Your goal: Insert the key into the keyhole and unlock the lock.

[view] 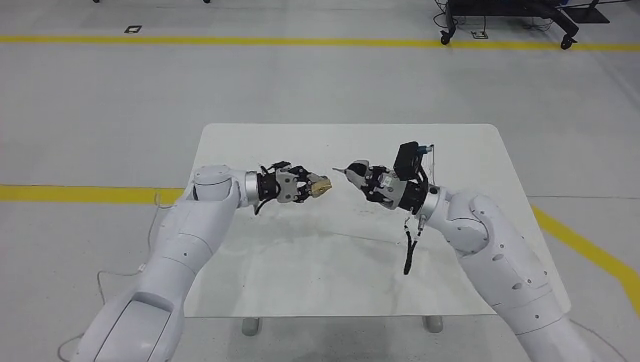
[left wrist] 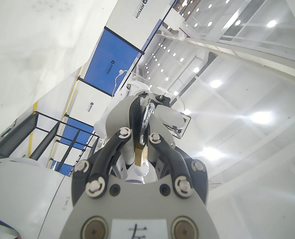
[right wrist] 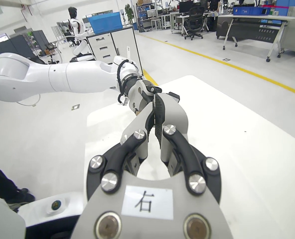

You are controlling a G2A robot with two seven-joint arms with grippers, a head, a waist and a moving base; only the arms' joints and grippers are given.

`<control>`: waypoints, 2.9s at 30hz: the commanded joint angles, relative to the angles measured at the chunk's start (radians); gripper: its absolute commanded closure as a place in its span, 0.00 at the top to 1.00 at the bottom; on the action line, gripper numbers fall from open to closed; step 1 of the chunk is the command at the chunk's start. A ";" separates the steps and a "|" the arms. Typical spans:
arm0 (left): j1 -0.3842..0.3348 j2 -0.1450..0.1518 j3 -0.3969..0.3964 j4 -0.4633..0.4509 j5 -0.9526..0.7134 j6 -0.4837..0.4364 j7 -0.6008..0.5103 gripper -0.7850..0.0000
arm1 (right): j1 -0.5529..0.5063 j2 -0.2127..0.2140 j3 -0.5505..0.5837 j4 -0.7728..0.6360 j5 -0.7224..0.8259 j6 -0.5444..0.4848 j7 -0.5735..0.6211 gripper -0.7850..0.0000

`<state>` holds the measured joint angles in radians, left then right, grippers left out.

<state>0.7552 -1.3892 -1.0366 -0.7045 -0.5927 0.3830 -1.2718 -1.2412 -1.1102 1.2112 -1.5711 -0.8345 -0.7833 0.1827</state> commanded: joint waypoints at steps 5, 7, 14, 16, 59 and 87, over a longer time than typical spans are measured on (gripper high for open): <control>-0.004 0.002 0.022 -0.003 0.037 0.006 -0.007 0.00 | -0.010 0.007 0.028 -0.030 -0.065 0.014 0.024 0.00; -0.004 0.002 0.022 -0.003 0.037 0.006 -0.007 0.00 | -0.010 0.007 0.028 -0.030 -0.065 0.014 0.024 0.00; -0.004 0.002 0.022 -0.003 0.037 0.006 -0.007 0.00 | -0.011 0.013 0.028 -0.076 -0.169 -0.008 0.039 0.00; -0.004 0.002 0.022 -0.003 0.037 0.006 -0.007 0.00 | -0.014 0.019 0.034 -0.100 -0.256 -0.044 0.030 0.00; 0.080 0.025 0.033 -0.155 0.072 0.007 0.159 0.00 | -0.011 0.059 -0.222 -0.407 -1.367 -0.059 -0.028 0.00; 0.108 0.028 0.041 -0.200 0.065 -0.052 0.288 0.00 | -0.002 0.008 -0.354 -0.452 -1.463 -0.063 0.312 0.00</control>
<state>0.8609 -1.3618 -0.9971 -0.9005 -0.5301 0.3306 -0.9861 -1.2431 -1.0997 0.8577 -2.0248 -2.3033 -0.8531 0.4892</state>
